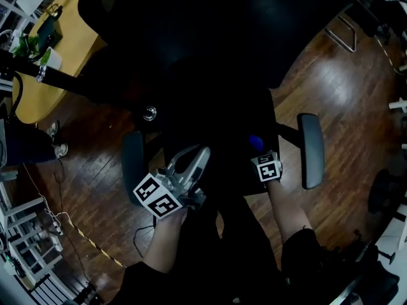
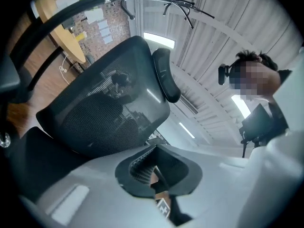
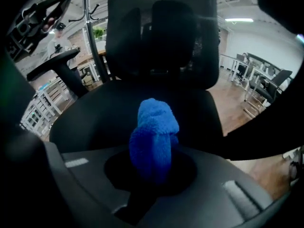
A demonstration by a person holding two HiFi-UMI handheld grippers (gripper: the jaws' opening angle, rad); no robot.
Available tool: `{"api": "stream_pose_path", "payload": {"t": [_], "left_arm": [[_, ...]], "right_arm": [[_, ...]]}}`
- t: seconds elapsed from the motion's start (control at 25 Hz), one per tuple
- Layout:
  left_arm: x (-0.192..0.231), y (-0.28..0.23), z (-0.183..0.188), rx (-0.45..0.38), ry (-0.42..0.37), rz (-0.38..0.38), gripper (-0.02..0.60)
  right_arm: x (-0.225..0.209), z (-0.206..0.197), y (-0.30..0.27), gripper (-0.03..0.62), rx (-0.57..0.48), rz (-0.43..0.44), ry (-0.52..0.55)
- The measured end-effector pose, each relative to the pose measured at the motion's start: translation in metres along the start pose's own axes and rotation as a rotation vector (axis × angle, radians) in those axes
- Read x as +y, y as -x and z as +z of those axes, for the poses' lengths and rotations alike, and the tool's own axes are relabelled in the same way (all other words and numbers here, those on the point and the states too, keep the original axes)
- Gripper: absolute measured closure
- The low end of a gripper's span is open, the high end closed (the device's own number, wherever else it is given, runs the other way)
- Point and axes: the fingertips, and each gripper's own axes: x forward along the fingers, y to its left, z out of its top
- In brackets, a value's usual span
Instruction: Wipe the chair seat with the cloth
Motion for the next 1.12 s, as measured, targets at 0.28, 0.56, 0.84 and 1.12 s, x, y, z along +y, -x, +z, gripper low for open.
{"api": "stream_pose_path", "payload": {"t": [0.28, 0.56, 0.84, 1.12], "left_arm": [[-0.016, -0.021, -0.013, 0.039, 0.002, -0.034, 0.581], [-0.01, 0.002, 0.005, -0.012, -0.001, -0.006, 0.581], [0.013, 0.047, 0.033, -0.112, -0.014, 0.09, 0.581], [0.024, 0.102, 0.061, -0.225, -0.027, 0.18, 0.581]], "right_arm": [[-0.036, 0.009, 0.027, 0.557, -0.046, -0.082, -0.034], [-0.029, 0.022, 0.031, 0.557, -0.047, -0.08, -0.086], [0.115, 0.065, -0.011, 0.557, -0.078, 0.163, 0.022], [0.281, 0.077, -0.042, 0.556, -0.016, 0.44, 0.075]]}}
